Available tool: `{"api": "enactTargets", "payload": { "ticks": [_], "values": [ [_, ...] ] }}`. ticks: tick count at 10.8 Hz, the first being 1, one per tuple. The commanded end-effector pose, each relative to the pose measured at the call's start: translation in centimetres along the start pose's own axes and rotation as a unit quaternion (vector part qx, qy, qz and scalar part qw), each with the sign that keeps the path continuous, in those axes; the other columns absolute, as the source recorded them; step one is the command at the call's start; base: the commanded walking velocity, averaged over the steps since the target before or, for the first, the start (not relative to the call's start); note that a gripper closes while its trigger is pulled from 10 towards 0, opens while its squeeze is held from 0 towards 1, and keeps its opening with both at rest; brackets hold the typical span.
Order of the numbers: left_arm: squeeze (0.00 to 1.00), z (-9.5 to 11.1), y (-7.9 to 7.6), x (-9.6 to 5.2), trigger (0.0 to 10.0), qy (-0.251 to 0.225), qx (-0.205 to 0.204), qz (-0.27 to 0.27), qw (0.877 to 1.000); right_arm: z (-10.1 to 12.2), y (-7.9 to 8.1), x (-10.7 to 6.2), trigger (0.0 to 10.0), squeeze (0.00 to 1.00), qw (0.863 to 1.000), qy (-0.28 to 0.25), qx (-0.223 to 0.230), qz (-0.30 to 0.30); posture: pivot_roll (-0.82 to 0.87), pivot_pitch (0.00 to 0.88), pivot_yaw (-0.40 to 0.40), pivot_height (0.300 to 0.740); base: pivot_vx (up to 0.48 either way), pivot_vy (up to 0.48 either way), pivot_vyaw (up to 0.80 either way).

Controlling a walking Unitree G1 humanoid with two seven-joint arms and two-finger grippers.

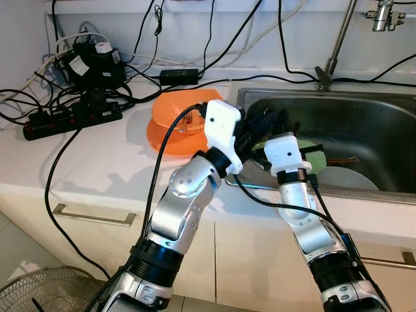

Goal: Kitchen organization

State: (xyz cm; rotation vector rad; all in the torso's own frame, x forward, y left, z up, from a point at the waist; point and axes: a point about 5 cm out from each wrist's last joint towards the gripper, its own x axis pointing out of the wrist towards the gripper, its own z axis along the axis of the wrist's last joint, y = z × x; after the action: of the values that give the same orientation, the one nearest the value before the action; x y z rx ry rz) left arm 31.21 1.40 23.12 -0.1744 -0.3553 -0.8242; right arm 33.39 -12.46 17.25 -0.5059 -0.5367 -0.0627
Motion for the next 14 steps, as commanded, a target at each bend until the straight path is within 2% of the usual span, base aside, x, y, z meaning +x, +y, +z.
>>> {"api": "enactTargets", "payload": {
  "ticks": [1, 4, 7, 10, 11, 13, 14],
  "values": [
    [1.0, 0.0, 1.5, -0.4, 10.0, 0.006, 0.002, 0.041, 0.999, 0.7, -0.2, 0.5, 0.0, 0.0, 1.0, -0.018, 0.007, -0.006, 0.03, 0.0, 0.092, 0.74, 0.0, 0.0, 0.0],
    [1.0, 0.2, 1.8, -0.4, 10.0, 0.001, -0.001, 0.054, 0.999, 0.6, -0.5, 0.7, 0.0, 0.0, 1.0, -0.016, 0.003, -0.009, 0.03, 0.0, 0.09, 0.74, 0.0, 0.0, 0.0],
    [1.0, 0.8, 2.5, -1.0, 10.0, -0.015, -0.013, 0.07, 0.997, 0.0, -1.4, 1.5, 0.0, 0.0, 1.0, -0.008, -0.014, -0.022, 0.04, 0.0, 0.092, 0.74, 0.0, 0.0, 0.0],
    [1.0, 1.1, 2.2, -1.3, 10.0, -0.022, -0.027, 0.053, 0.998, -0.4, -2.4, 2.6, 0.0, 0.0, 0.999, 0.0, -0.024, -0.039, 0.04, 0.0, 0.098, 0.74, 0.0, 0.0, 0.0],
    [0.0, 1.2, 2.1, -1.3, 10.0, -0.025, -0.033, 0.049, 0.998, -0.5, -2.5, 2.7, 0.0, 0.0, 0.999, 0.002, -0.023, -0.043, 0.04, 0.0, 0.102, 0.74, 0.0, 0.0, 0.0],
    [0.0, 0.8, 2.5, -1.6, 10.0, -0.01, -0.025, 0.061, 0.998, -0.6, -2.6, 3.2, 0.0, 0.0, 0.999, 0.007, -0.025, -0.047, 0.04, 0.0, 0.103, 0.74, 0.0, 0.0, 0.0],
    [0.0, 0.5, 2.5, -1.8, 10.0, 0.005, -0.022, 0.06, 0.998, -0.9, -2.8, 3.4, 3.6, 0.0, 0.998, 0.016, -0.024, -0.051, 0.04, 0.0, 0.102, 0.74, 0.0, 0.0, 0.0]
  ]
}}
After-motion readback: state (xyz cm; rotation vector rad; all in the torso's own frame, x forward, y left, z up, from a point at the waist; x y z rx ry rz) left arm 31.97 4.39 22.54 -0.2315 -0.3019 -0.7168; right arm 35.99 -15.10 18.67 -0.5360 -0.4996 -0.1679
